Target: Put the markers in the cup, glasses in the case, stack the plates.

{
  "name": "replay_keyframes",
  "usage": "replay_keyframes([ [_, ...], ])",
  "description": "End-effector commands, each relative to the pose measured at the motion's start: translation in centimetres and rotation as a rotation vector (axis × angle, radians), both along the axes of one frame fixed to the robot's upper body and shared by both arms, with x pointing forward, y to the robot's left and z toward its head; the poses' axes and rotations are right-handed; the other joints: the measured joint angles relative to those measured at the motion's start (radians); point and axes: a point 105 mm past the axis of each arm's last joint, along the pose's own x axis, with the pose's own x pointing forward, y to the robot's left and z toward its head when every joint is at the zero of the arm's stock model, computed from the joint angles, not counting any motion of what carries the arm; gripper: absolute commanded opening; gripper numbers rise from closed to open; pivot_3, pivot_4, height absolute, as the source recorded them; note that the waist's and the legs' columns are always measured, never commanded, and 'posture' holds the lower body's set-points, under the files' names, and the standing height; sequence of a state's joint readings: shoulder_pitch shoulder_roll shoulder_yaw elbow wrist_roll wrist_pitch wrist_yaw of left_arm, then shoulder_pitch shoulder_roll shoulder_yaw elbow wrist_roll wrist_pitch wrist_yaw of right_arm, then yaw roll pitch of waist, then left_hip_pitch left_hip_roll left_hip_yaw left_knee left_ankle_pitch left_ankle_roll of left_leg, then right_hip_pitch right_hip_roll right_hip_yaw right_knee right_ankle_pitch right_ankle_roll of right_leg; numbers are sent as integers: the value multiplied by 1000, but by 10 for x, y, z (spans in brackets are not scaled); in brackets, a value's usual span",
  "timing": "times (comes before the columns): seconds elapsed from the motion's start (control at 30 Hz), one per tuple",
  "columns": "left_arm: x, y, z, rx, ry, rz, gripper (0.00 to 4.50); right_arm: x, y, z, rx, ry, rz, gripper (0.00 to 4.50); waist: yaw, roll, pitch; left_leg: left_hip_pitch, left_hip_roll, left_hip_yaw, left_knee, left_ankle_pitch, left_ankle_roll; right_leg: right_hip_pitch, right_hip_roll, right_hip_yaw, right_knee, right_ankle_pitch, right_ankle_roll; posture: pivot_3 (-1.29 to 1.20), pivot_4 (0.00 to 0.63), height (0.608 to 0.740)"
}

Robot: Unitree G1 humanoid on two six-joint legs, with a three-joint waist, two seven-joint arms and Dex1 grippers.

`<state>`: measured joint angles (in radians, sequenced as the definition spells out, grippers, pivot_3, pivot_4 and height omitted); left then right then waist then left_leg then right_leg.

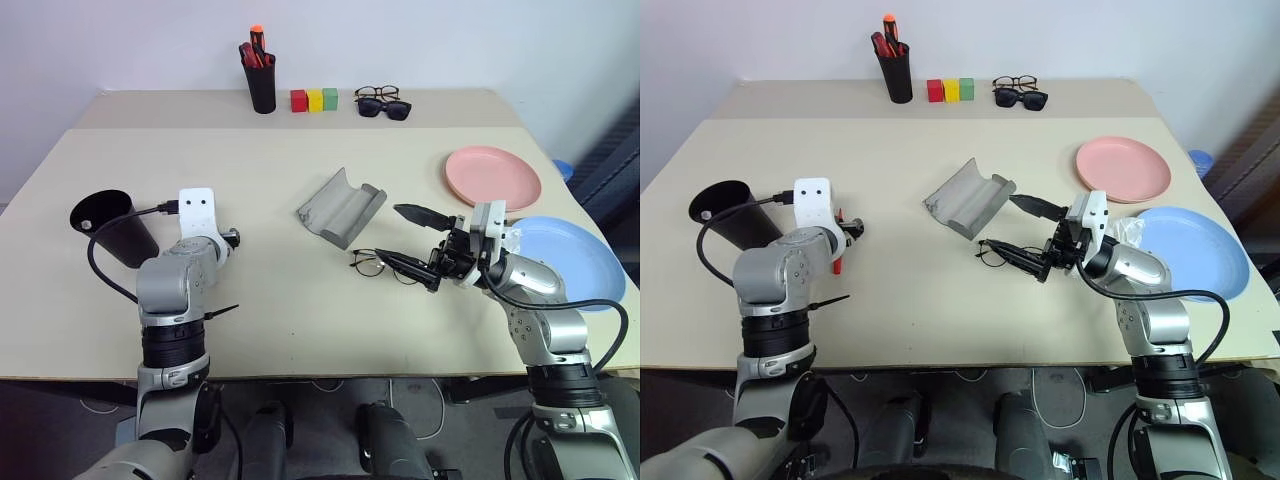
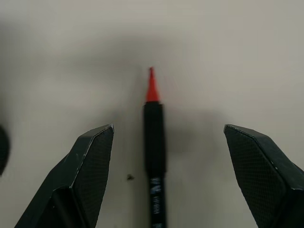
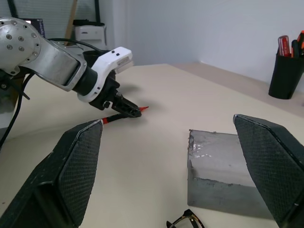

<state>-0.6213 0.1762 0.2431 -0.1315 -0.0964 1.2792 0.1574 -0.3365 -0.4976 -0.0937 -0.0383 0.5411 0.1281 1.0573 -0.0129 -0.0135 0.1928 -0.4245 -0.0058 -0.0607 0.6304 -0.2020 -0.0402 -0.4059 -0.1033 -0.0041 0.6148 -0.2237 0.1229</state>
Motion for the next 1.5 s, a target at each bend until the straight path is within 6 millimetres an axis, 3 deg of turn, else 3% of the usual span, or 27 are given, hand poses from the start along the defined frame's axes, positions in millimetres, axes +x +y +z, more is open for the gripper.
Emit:
replay_keyframes([
  [0.03,2,10,3,3,11,33,3555,-4,-3,13,-6,-67,-10,4500,0,0,0,0,0,0,0,0,0,0,0,0,0,0,0,0,150,740],
  [0.1,4,9,-1,-8,27,34,2907,-3,-3,13,-8,-68,-12,4500,1,0,0,0,0,0,0,0,0,0,0,0,0,0,0,0,150,740],
  [0.3,8,4,-11,-14,63,22,15,-3,-4,14,-9,-72,-15,4500,-2,1,0,1,0,0,0,0,0,0,0,0,0,0,0,0,150,740],
  [0.47,6,-16,3,-42,-33,-65,15,-2,-5,16,-8,-73,-25,4500,0,1,0,2,0,0,-1,0,-1,1,0,0,1,0,0,0,150,740],
  [0.6,-21,-73,67,134,-447,-418,15,-9,-3,18,15,-46,22,4500,2,0,0,-1,0,0,-1,0,-1,-1,0,1,-1,0,0,0,150,740],
  [0.67,-35,-81,94,258,-691,-446,15,-15,1,19,22,-36,75,4500,6,0,0,-2,0,1,-3,0,-2,-2,0,2,-2,-1,-3,0,150,740],
  [0.77,-41,-82,104,313,-835,-449,15,-28,10,19,23,-15,178,4500,6,1,0,-1,1,2,-2,0,-2,-2,0,2,-2,-1,-6,0,150,740],
  [0.87,-36,-58,109,368,-918,-291,15,-35,16,17,9,-6,248,4500,2,1,0,0,1,2,-1,0,-2,-2,0,2,-2,0,-8,0,150,740],
  [1.0,-36,-8,121,394,-1062,57,15,-34,24,19,5,-29,281,4500,2,1,0,0,1,1,0,0,-1,-2,0,2,-3,1,-8,0,150,740],
  [1.17,-48,26,129,515,-1189,255,15,-30,30,17,7,-36,298,4500,6,0,0,-1,1,1,-1,1,-1,-2,1,2,-2,2,-5,0,150,740],
  [1.5,-73,61,150,650,-1318,404,15,-22,33,11,13,-37,297,4500,24,0,0,-1,1,2,0,0,-1,-2,1,2,-2,2,-5,0,150,740],
])
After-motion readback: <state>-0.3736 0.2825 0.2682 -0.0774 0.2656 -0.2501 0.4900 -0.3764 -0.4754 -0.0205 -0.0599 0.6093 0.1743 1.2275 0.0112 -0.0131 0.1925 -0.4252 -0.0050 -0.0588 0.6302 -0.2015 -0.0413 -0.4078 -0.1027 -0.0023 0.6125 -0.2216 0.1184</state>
